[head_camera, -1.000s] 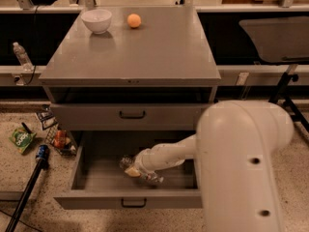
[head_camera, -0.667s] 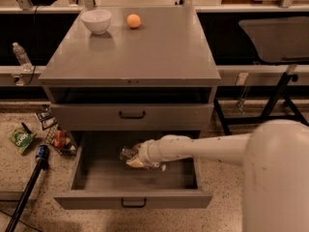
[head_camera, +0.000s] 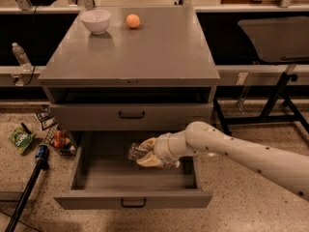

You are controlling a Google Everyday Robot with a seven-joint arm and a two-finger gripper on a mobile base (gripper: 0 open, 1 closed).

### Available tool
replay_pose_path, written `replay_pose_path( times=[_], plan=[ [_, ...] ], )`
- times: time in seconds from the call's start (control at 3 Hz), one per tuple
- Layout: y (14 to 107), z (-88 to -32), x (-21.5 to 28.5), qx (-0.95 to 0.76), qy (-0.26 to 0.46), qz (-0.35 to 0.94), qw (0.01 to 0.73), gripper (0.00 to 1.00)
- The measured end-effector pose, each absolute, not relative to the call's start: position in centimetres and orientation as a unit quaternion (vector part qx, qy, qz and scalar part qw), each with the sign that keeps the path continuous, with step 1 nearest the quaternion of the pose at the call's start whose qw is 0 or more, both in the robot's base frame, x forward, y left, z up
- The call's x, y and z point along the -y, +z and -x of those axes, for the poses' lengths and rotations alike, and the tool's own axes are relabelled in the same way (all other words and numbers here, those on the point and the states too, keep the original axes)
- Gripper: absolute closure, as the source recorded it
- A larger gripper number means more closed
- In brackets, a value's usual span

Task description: Pick water bottle from middle drawer and place on counter

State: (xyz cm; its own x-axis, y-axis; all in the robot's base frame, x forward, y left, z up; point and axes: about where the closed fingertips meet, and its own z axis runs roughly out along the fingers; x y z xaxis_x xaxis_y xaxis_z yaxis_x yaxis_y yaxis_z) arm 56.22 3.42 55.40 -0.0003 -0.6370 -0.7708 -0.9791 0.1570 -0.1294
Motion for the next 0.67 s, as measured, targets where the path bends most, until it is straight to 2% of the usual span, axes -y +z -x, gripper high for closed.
replay_pose_path(
  times=[0.33,0.67],
  plan=[
    [59.9,-54.3,-1.0,-0.658,0.25,0.599,0.381,1.0],
    [68.6,-53.5,0.1,-0.646,0.28,0.596,0.386,1.0]
  ],
)
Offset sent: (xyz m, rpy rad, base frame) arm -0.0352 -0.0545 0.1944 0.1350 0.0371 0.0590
